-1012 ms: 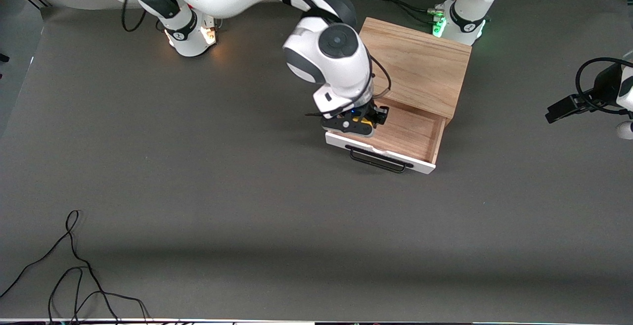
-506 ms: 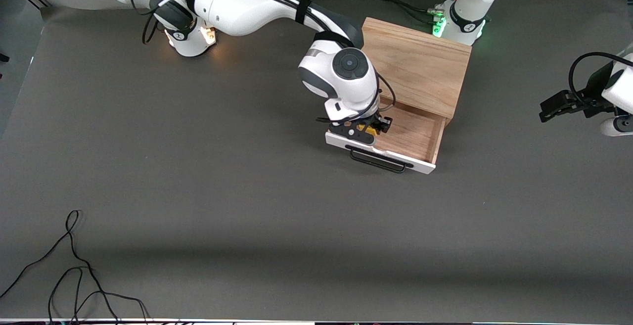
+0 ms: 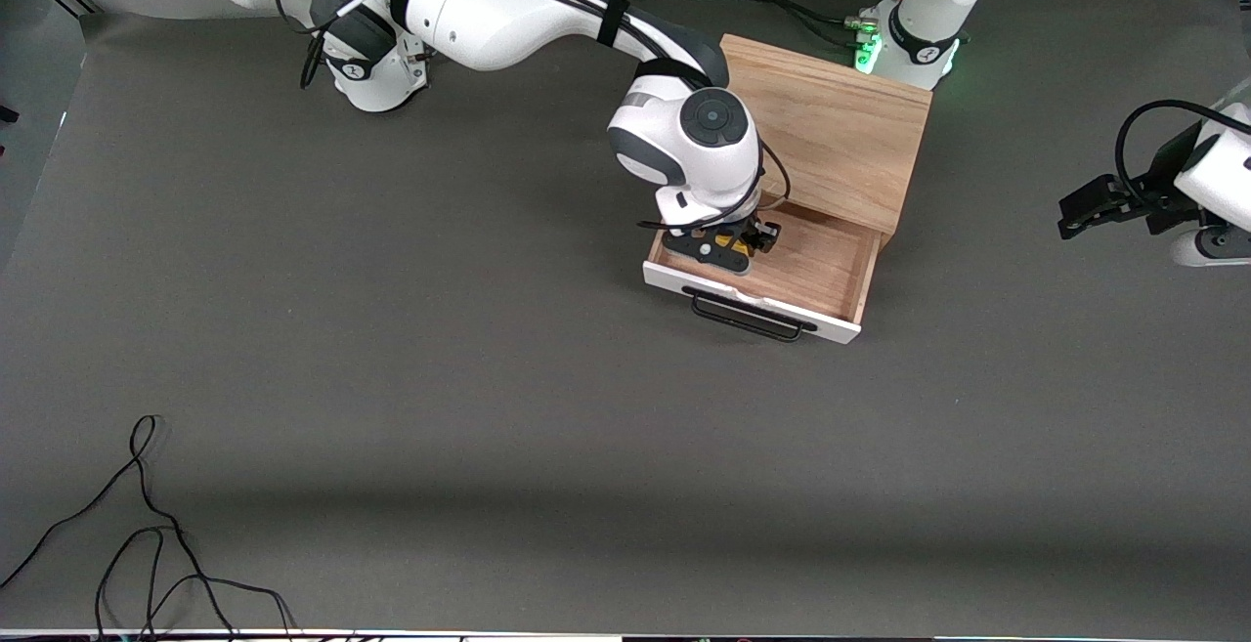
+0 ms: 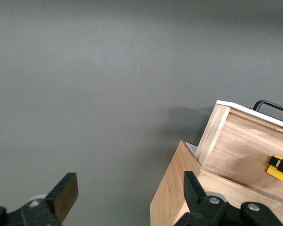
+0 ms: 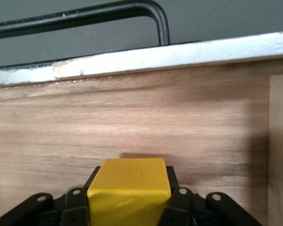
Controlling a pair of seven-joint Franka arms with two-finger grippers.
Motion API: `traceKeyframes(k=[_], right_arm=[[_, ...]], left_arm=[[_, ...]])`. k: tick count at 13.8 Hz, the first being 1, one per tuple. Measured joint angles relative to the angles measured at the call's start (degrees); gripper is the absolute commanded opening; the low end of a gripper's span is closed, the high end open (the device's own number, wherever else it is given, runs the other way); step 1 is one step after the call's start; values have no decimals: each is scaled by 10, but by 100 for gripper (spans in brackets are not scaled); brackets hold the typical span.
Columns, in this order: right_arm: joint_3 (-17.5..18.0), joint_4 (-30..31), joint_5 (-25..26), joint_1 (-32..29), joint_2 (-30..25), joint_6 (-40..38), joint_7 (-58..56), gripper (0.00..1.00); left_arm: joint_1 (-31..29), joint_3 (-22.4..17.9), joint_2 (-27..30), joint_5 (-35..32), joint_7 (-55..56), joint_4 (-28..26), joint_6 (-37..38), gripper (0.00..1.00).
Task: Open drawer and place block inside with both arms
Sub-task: 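Carry the yellow cube with the right gripper over the open drawer, then lower the cube into the drawer and open the right gripper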
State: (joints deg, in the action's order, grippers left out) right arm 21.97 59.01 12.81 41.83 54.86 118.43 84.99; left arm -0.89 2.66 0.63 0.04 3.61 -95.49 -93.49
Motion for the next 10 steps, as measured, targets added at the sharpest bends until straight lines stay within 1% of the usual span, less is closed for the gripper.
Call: traceKeyframes(k=[1, 3, 6, 10], right_arm=[[0, 0, 0, 0, 0, 0, 0, 100], [0, 0, 2, 0, 0, 1, 5, 100], [0, 0, 17, 1, 0, 3, 25, 100], [0, -10, 21, 4, -5, 4, 29, 100]], left_arm=[[1, 0, 0, 0, 0, 0, 0, 100], [3, 0, 0, 0, -1, 0, 0, 100], [3, -1, 0, 0, -1, 0, 0, 100], [3, -2, 0, 0, -4, 0, 4, 100]])
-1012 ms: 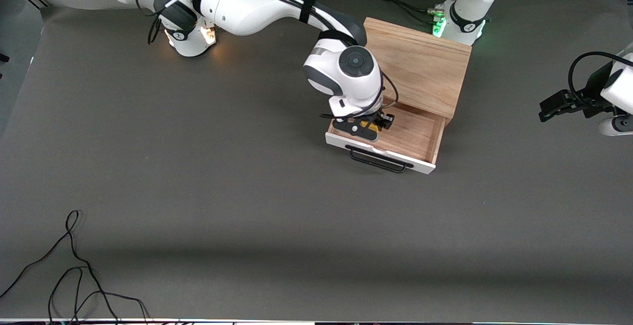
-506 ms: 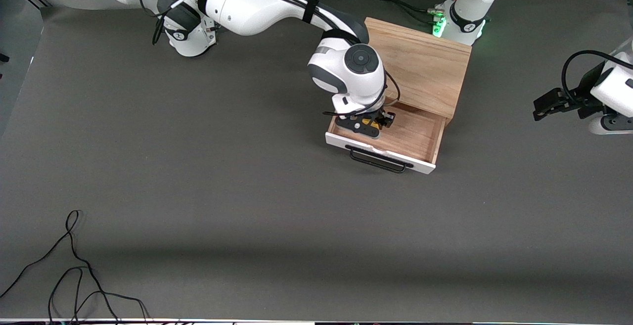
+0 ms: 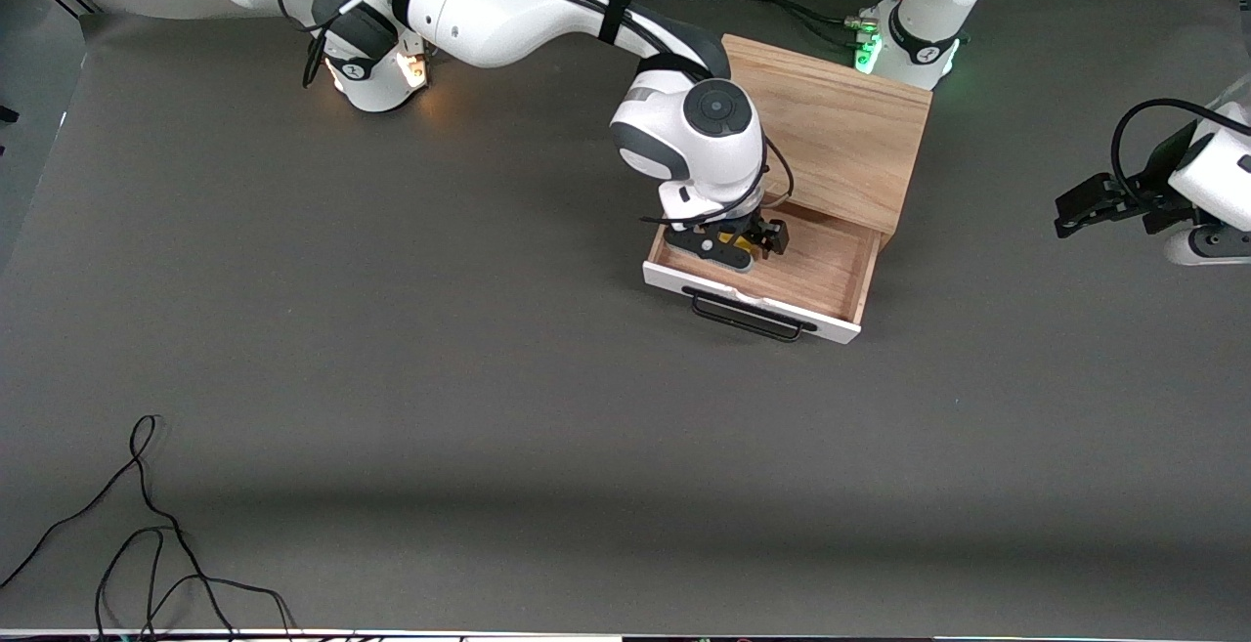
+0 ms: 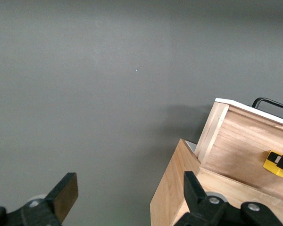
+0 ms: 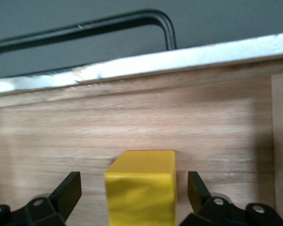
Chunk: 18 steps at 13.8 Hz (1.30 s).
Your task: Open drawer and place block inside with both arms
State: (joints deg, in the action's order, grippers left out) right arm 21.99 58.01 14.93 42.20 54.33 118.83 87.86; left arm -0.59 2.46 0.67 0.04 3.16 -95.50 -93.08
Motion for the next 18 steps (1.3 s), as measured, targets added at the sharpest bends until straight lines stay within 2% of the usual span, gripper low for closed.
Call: traceKeyframes(k=[4, 8, 11, 15, 18], right_arm=[[-2, -15, 3, -20, -45, -32, -9, 100], [0, -18, 0, -78, -110, -107, -82, 100], [-1, -7, -48, -141, -169, -151, -180, 100], [-2, 80, -116, -274, -273, -166, -316, 100], [-7, 151, -140, -380, -346, -195, -436, 100]], left_arm=[[0, 0, 0, 0, -14, 0, 3, 100], [0, 0, 0, 0, -32, 1, 12, 100], [1, 0, 1, 0, -35, 1, 13, 100], [1, -1, 1, 0, -35, 1, 13, 100], [1, -1, 0, 0, -36, 2, 13, 100]])
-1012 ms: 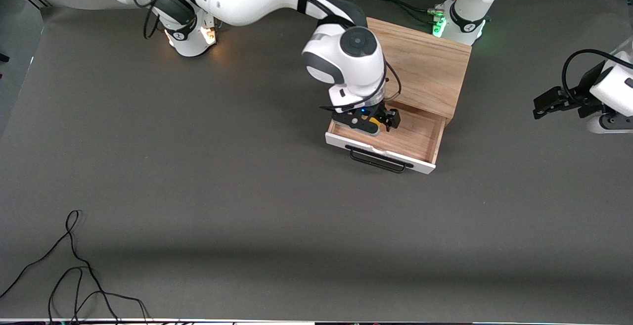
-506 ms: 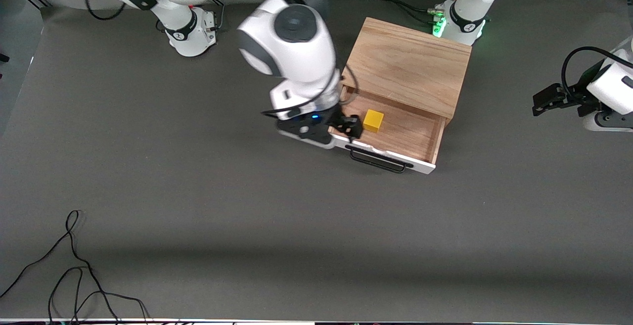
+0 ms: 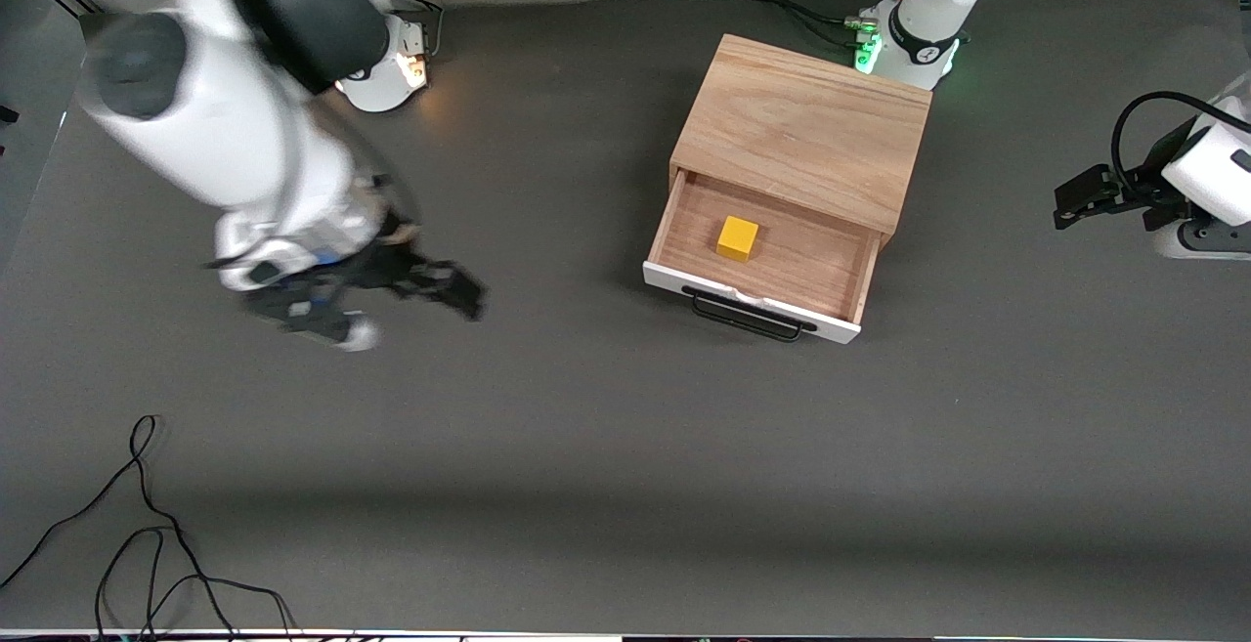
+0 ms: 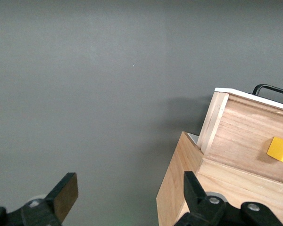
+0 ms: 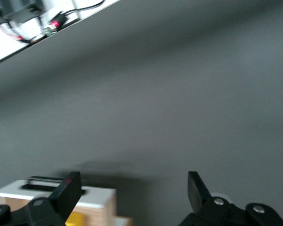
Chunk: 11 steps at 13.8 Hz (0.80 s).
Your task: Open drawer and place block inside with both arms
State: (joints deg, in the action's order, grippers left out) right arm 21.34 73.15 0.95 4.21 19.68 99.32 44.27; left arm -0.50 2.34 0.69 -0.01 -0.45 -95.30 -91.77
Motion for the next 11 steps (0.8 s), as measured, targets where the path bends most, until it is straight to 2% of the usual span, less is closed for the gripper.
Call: traceKeyframes(k=[2, 5, 8, 11], right_arm=[[-16, 36, -4, -53, -37, -20, -79, 100], [-95, 117, -16, -65, -100, -15, -179, 100], [-158, 181, -28, -65, -154, -14, -283, 100], [-175, 191, -28, -65, -172, -38, -342, 100]], left_arm=[[0, 0, 0, 0, -1, 0, 0, 100], [2, 0, 0, 0, -1, 0, 0, 100], [3, 1, 0, 0, -2, 0, 0, 100], [4, 2, 0, -1, -3, 0, 0, 100]])
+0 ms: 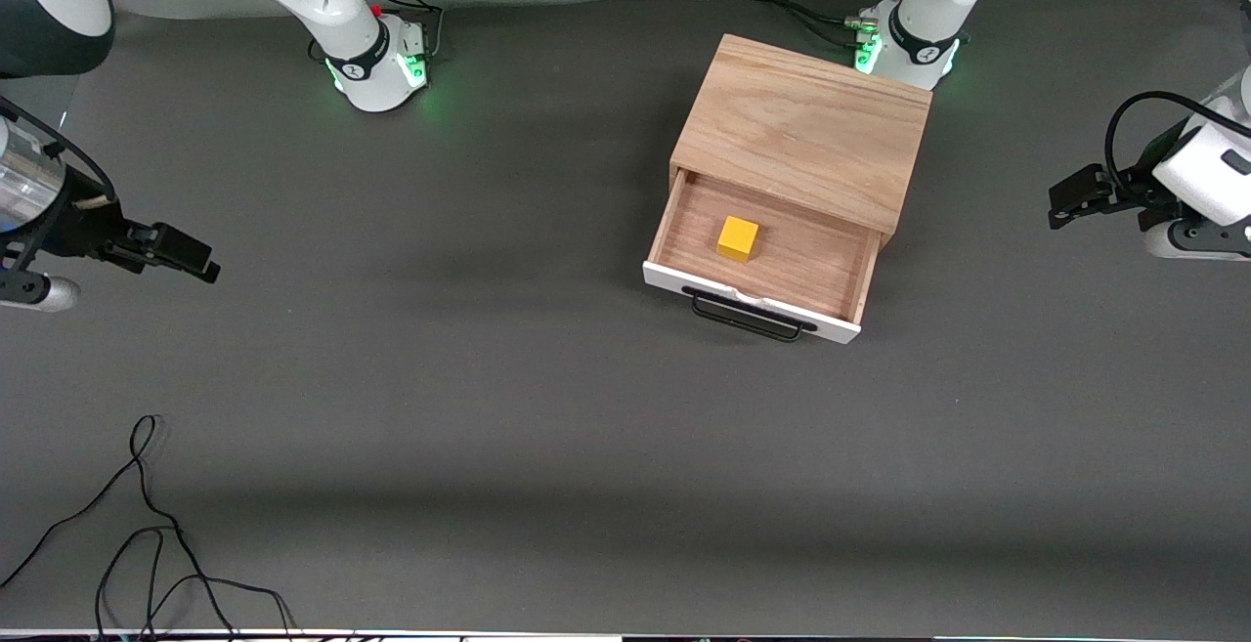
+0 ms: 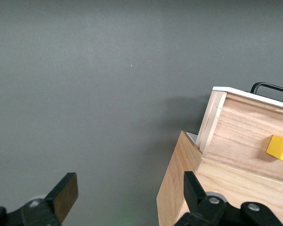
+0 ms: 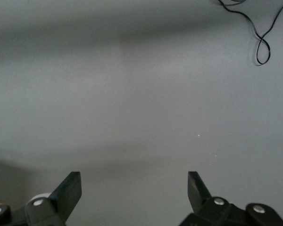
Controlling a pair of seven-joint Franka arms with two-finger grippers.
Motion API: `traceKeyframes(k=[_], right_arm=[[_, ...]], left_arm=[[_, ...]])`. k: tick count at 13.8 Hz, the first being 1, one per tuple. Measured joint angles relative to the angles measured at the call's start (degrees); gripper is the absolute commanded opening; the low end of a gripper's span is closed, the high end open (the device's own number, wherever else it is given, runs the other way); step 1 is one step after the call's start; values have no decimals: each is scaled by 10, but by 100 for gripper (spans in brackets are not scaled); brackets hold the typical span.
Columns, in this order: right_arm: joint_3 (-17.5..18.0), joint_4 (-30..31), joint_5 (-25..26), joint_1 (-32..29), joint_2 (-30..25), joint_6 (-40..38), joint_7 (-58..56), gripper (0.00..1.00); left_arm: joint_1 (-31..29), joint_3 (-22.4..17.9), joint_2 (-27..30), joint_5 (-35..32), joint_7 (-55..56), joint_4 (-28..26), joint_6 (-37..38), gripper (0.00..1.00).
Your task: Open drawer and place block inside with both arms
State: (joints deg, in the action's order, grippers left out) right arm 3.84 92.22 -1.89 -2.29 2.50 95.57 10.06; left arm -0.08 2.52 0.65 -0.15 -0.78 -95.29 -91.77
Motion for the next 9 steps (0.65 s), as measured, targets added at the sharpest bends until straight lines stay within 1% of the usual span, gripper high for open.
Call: traceKeyframes(k=[9], right_arm=[[6, 2, 1, 3, 0, -30, -15, 100]], left_arm=[[0, 0, 0, -4, -4, 0, 0, 100]])
